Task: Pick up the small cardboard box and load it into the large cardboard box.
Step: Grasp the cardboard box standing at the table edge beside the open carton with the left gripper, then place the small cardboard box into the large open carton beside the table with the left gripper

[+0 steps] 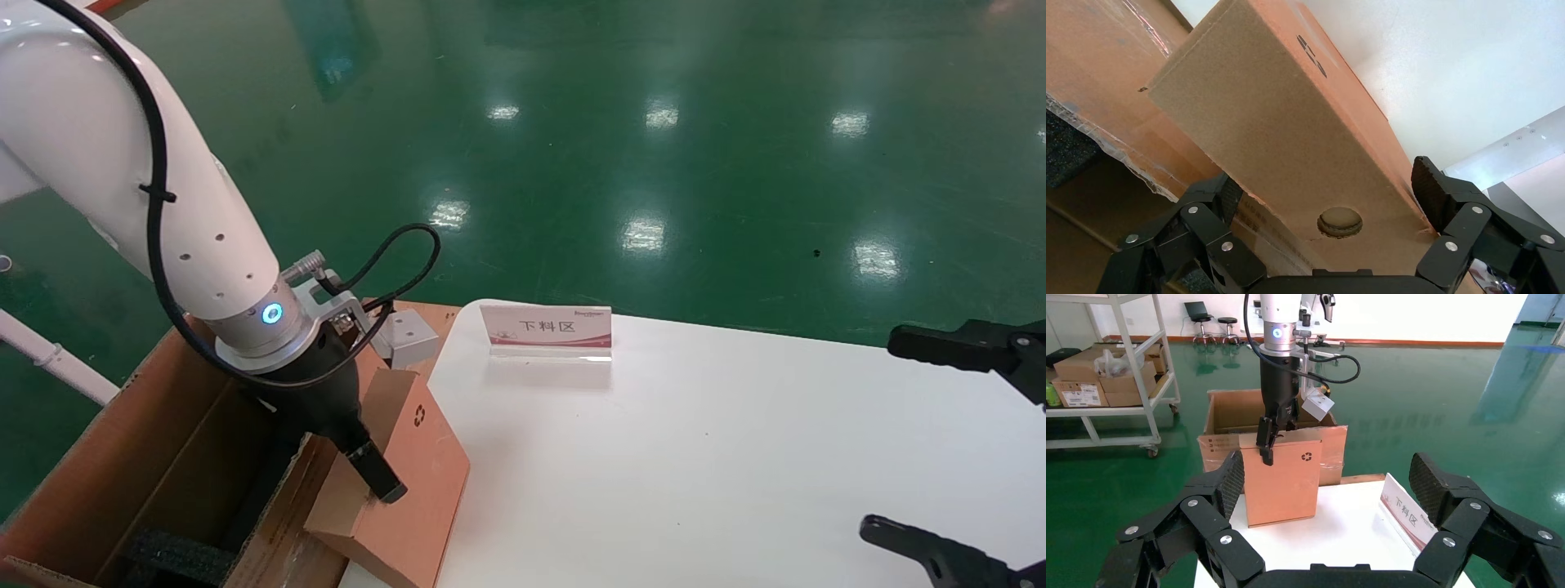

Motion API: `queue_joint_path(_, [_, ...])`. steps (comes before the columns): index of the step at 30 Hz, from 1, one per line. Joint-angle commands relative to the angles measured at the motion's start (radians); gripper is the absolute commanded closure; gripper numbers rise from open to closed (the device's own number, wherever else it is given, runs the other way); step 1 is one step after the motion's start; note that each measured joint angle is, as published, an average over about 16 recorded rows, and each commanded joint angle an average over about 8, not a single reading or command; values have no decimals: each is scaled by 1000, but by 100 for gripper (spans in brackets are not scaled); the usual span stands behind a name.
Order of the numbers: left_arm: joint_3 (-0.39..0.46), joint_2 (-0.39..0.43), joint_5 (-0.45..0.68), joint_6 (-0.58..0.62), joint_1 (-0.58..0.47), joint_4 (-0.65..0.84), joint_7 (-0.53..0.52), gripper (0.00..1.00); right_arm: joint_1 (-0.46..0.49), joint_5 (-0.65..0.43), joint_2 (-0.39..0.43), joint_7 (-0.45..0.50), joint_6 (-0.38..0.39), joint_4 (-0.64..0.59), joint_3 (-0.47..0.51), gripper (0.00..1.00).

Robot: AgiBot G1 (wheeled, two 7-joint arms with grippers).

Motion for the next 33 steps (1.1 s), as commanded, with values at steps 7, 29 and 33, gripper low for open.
queue_joint_path(7, [-1,0,-3,4,-2,0,0,100,0,0,0,0,0,0,0,100])
queue_joint_path(29, [-3,-1,-6,8,-4,0,0,100,0,0,0,0,0,0,0,100])
queue_joint_path(33, [-4,0,-7,9,-4,3,0,100,0,0,0,0,0,0,0,100])
